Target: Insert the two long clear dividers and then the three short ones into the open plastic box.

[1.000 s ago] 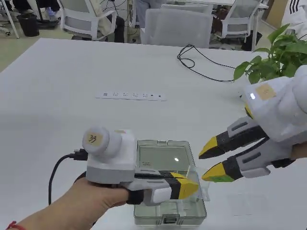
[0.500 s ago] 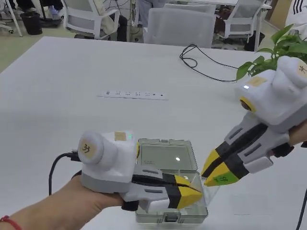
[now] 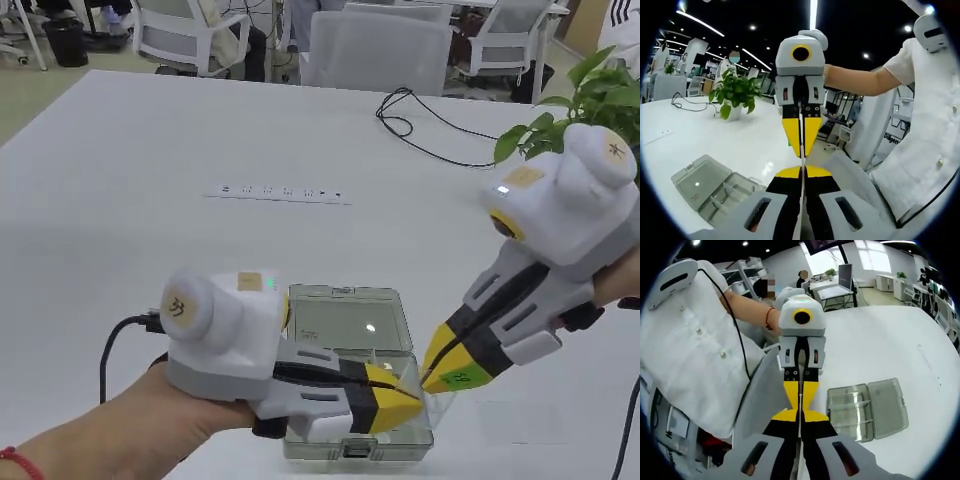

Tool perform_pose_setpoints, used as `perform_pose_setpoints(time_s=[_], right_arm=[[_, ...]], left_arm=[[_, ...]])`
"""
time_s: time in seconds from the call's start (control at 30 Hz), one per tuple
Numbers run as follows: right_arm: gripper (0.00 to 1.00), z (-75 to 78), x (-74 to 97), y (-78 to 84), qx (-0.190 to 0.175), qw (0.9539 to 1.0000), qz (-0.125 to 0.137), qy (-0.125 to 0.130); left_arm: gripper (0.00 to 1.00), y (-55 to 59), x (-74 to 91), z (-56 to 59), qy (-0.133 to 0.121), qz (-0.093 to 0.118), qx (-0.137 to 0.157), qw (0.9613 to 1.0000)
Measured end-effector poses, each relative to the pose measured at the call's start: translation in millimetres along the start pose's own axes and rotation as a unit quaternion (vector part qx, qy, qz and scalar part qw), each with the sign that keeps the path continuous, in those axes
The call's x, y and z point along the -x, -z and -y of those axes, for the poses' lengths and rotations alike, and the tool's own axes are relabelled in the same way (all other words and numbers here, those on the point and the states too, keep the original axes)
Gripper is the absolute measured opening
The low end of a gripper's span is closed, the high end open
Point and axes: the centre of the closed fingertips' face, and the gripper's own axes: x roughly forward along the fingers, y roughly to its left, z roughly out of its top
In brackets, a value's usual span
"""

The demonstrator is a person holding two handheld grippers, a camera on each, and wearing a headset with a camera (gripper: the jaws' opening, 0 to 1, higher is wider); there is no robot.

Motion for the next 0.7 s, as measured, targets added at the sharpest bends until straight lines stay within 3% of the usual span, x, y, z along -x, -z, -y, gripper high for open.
perform_pose_setpoints(time_s=[0.4, 0.7], right_arm=[[0.03, -3.4, -4.7, -3.0, 0.002, 1.0, 0.003, 0.005], [0.03, 2.0, 2.9, -5.6, 0.002, 0.9998, 0.011, 0.018]], left_arm=[[0.0, 5.1, 2.6, -0.3, -0.008, -0.007, -0.003, 0.9999], [0.02, 10.1, 10.6, -4.7, -0.023, -0.012, -0.004, 0.9997]])
